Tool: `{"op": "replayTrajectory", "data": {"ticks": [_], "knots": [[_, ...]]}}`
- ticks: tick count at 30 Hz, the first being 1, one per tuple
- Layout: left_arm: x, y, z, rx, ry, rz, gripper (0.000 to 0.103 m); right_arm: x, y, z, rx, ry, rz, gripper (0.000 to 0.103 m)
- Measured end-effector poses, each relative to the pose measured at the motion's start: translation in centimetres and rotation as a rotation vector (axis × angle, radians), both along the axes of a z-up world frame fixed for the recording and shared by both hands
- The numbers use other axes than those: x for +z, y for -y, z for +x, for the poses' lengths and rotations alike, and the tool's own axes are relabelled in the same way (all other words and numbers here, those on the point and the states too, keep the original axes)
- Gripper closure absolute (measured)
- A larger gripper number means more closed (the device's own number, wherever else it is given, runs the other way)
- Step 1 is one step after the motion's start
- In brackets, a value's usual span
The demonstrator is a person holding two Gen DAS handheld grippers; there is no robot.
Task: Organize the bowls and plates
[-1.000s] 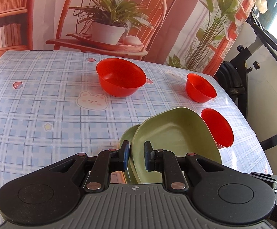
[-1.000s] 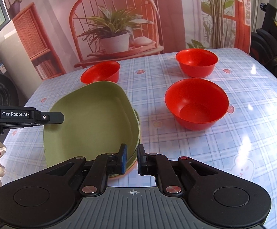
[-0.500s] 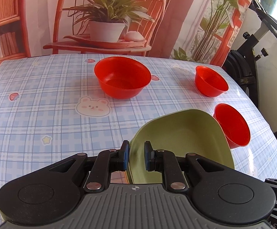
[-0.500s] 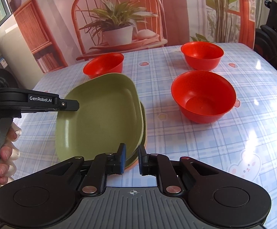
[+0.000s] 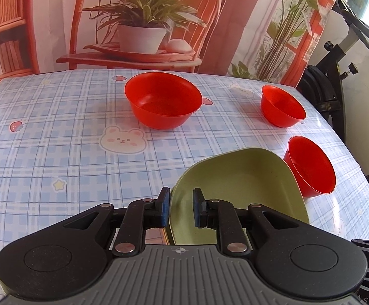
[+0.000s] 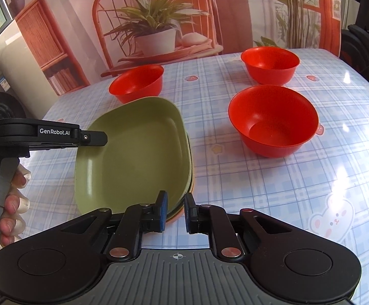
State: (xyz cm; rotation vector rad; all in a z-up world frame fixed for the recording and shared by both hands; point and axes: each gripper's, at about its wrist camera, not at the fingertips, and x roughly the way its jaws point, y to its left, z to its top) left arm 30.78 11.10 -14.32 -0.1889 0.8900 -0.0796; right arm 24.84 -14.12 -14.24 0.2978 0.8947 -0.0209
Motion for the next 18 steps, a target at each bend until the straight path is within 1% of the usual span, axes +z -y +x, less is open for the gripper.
{"op": "replayTrajectory", "data": {"ticks": [4, 8, 14, 18], "knots": [[-0.2, -0.1, 0.0, 0.022, -0.006, 0.014, 0.084, 0.1, 0.0, 0.0, 0.01, 0.012, -0.004, 0.086], [-0.3, -0.4, 0.0, 0.043, -0.012, 0.006, 0.084, 0.4, 0.0, 0.0, 0.005, 0.023, -0.018, 0.086], [0.0, -0.2, -0.2, 0.046, -0.005, 0.005, 0.084, 0.9, 1.1, 0.3, -0.035, 0.058, -0.039, 0.086], [0.0, -0.2, -0.6, 0.053, 0.006, -0.001, 0.084, 0.3, 1.0, 0.4, -0.029, 0.043, -0.025, 0.086]]}}
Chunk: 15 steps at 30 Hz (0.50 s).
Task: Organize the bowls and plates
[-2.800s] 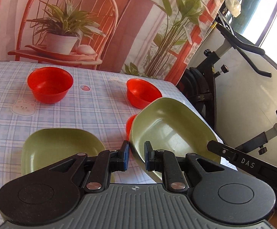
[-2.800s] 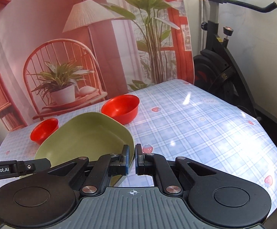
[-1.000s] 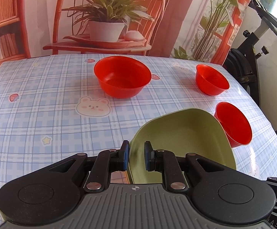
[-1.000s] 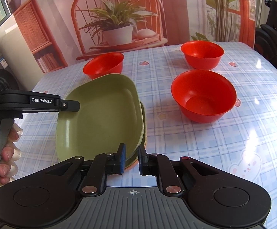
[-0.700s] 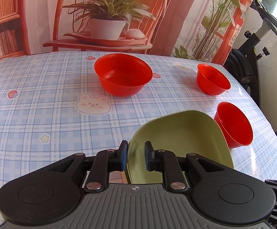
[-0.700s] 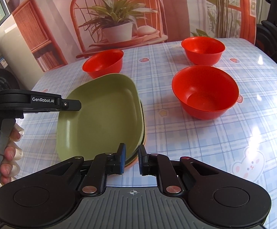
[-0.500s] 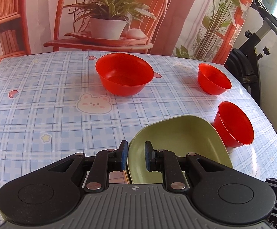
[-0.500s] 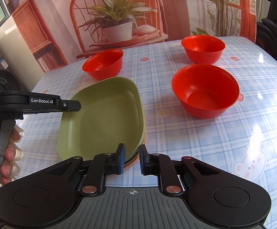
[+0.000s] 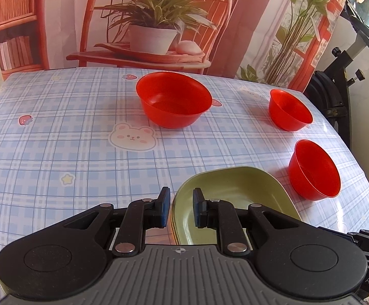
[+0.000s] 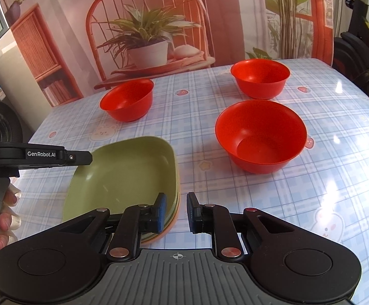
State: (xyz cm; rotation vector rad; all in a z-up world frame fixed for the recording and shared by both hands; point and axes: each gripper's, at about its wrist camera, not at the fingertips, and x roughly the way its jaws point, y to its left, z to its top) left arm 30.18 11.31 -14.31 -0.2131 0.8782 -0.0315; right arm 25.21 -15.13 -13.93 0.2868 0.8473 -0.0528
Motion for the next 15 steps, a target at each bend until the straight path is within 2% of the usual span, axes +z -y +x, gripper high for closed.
{"op": "replayTrajectory", "data": {"ticks": [7, 15], "knots": [[0.6, -0.2, -0.7, 0.01, 0.03, -0.008, 0.085, -0.3, -0.2, -0.1, 0.004, -0.003, -0.003, 0.086], [4.0, -1.0, -1.2, 0.023, 0.131, -0.001, 0.085, 3.2, 1.7, -0.2, -0.025, 0.124, -0.012, 0.086]]}}
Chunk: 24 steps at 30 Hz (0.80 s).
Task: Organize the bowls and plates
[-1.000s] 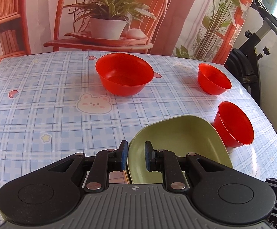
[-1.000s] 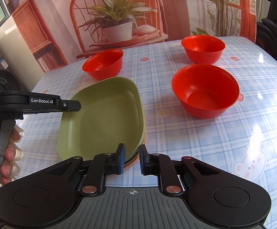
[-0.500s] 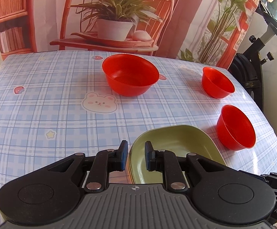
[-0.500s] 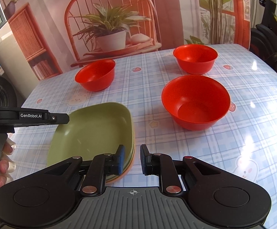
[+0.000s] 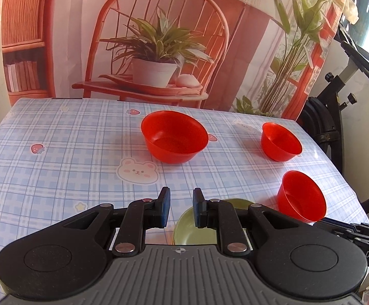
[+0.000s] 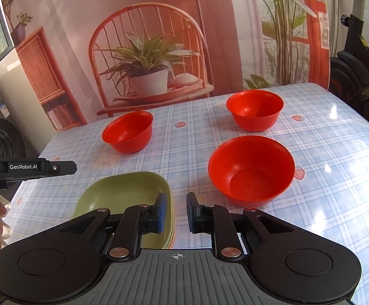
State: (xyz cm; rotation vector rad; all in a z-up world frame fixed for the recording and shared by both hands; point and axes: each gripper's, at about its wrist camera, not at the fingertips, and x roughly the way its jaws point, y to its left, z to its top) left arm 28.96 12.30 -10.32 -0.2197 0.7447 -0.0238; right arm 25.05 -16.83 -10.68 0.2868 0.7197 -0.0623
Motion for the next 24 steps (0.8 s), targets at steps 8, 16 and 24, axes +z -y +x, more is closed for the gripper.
{"op": "replayTrajectory", "data": {"ticks": [8, 16, 24], "knots": [[4.3, -2.3, 1.0, -0.016, 0.068, 0.065, 0.082, 2.9, 0.7, 2.1, 0.007, 0.056, -0.008, 0.086], [2.1, -3.9, 4.7, -0.013, 0.057, 0.065, 0.082, 2.0, 0.3, 7.0, 0.033, 0.011, 0.015, 0.086], [-1.9, -5.4, 10.0, -0.012, -0.003, -0.035, 0.076, 0.9, -0.6, 13.6, 0.065, -0.043, -0.015, 0.085]]}}
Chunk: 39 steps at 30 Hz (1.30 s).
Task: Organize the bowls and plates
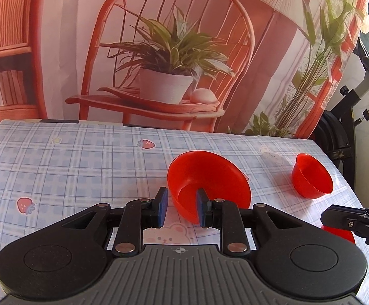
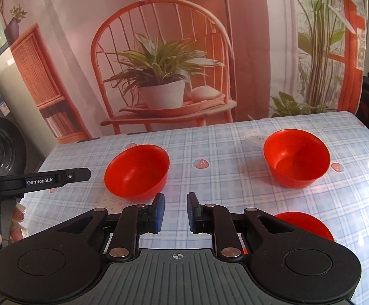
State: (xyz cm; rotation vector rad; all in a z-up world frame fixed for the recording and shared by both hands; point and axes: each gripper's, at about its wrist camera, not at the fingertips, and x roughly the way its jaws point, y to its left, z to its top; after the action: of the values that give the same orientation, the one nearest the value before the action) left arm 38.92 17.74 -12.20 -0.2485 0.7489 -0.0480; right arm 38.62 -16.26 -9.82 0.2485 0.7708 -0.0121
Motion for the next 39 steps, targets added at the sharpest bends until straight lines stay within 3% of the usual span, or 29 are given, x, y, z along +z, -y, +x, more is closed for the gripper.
{"op": "replayTrajectory", "data": {"ticks": [14, 16, 18, 22, 24, 27, 39], "knots": [[-4.3, -1.1, 3.9, -0.036, -0.048, -0.059, 0.075, -4.8, -1.6, 9.3, 0.045, -0.111, -0.007, 0.08], [-4.7, -1.2, 3.8, -0.038, -0.047, -0.064, 0.077, -5.3, -1.9, 10.0, 0.062, -0.123, -0.009, 0.079], [-4.9, -1.2, 3.7, -0.044, -0.045, -0.077, 0.085, -5.9, -2.3, 10.7, 0.075, -0.14, -0.017, 0.078], [-4.9, -0.9, 3.5, -0.066, -0.042, -0.069, 0.086, -6.8, -2.4, 11.7, 0.065, -0.168, -0.018, 0.078], [-4.9, -1.0, 3.5, -0.072, -0.043, -0.081, 0.088, -7.1, -2.3, 11.8, 0.059, -0.172, -0.009, 0.078], [-4.8, -0.9, 3.4, -0.072, -0.044, -0.092, 0.089, -7.1, -2.1, 11.7, 0.053, -0.172, -0.008, 0.092], [-0.9, 1.7, 0.2, -0.103, 0.003, -0.051, 0.089, -3.2, -1.1, 7.2, -0.003, -0.072, 0.044, 0.093]]}}
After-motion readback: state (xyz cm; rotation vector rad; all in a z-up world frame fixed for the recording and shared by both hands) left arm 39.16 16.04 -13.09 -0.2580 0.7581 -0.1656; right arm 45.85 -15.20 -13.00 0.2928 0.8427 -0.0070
